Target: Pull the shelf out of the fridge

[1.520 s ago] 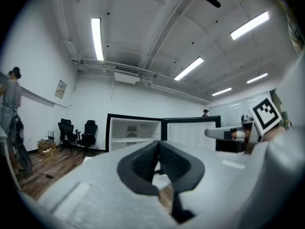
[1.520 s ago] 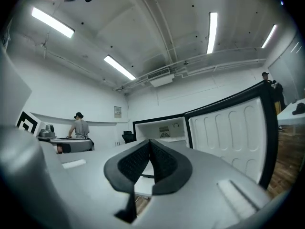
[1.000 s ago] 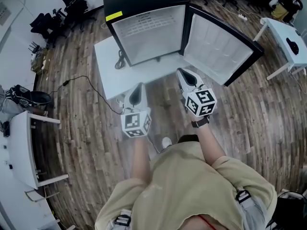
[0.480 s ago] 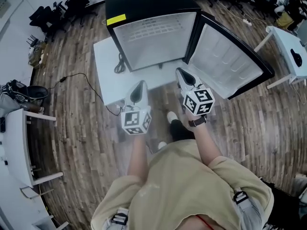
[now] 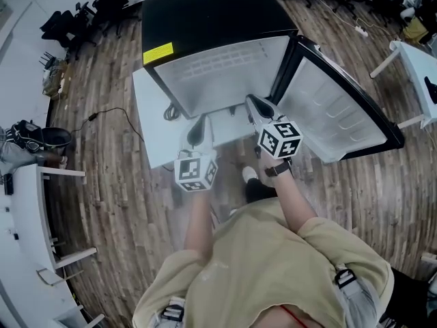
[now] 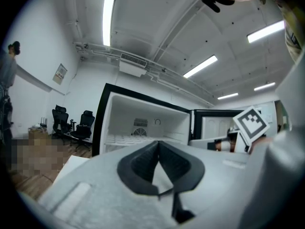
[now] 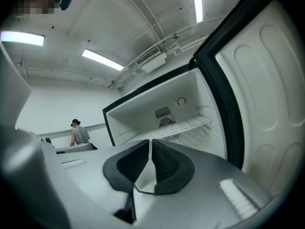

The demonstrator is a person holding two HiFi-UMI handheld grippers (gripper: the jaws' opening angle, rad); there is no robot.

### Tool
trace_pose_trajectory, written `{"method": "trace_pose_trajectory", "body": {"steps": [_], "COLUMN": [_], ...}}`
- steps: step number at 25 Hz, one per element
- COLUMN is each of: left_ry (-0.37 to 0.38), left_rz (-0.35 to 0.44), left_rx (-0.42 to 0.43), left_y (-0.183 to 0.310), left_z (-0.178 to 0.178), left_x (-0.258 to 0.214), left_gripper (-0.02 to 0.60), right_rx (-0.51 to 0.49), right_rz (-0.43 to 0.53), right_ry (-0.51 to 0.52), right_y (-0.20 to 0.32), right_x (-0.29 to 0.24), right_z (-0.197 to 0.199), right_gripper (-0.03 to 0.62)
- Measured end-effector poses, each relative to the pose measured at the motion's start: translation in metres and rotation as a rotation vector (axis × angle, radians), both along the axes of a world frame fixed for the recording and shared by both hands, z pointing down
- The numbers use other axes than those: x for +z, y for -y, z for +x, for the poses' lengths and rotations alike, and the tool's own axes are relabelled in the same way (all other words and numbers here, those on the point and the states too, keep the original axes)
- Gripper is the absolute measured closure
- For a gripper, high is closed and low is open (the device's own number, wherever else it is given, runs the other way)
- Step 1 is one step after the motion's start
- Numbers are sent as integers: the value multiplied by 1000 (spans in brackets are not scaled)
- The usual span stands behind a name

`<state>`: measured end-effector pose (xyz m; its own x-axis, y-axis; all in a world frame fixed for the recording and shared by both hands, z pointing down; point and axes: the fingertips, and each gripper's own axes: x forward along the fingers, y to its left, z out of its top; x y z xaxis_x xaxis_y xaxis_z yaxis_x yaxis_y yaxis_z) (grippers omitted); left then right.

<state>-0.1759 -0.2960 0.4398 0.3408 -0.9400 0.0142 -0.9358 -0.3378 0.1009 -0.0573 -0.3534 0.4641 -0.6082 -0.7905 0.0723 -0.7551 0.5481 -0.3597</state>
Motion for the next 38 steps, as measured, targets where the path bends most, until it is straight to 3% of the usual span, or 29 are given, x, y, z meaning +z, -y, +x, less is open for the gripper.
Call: {"method": "trace_pose_trajectory", "body": {"steps": [6, 12, 15, 21, 27, 33, 35, 38], "left_ry": [13, 28, 34, 39, 30, 17, 13, 12], "left_rz": [-14, -28, -39, -77, -112, -127, -127, -121], "left_rx": [-16, -27, -42, -75, -100, -124, -131, -136], "left_y": [36, 59, 66, 68, 63, 55, 53, 48], "left_z": [-3, -9, -13, -23, -33, -41, -42, -42], "left_x": [4, 7, 11, 22, 36, 40, 39, 35], "left_gripper": [580, 580, 580, 580, 580, 580, 580, 580], "right_rx": [-51, -15, 2, 45, 82, 95, 113, 117], "right_rz": [-110, -217, -244, -322, -355, -397, -430, -428], "right_ry": [190, 527, 676, 877, 981, 1026, 1033, 1075], "right_y": [45, 98, 124, 169, 196, 202, 202, 200], "right_x": [17, 28, 24, 29, 33, 36, 42, 44], "right_z": [-14, -23, -31, -39, -45, -55, -55, -54], "right_gripper": [475, 337, 318, 326, 361, 472, 552, 549]}}
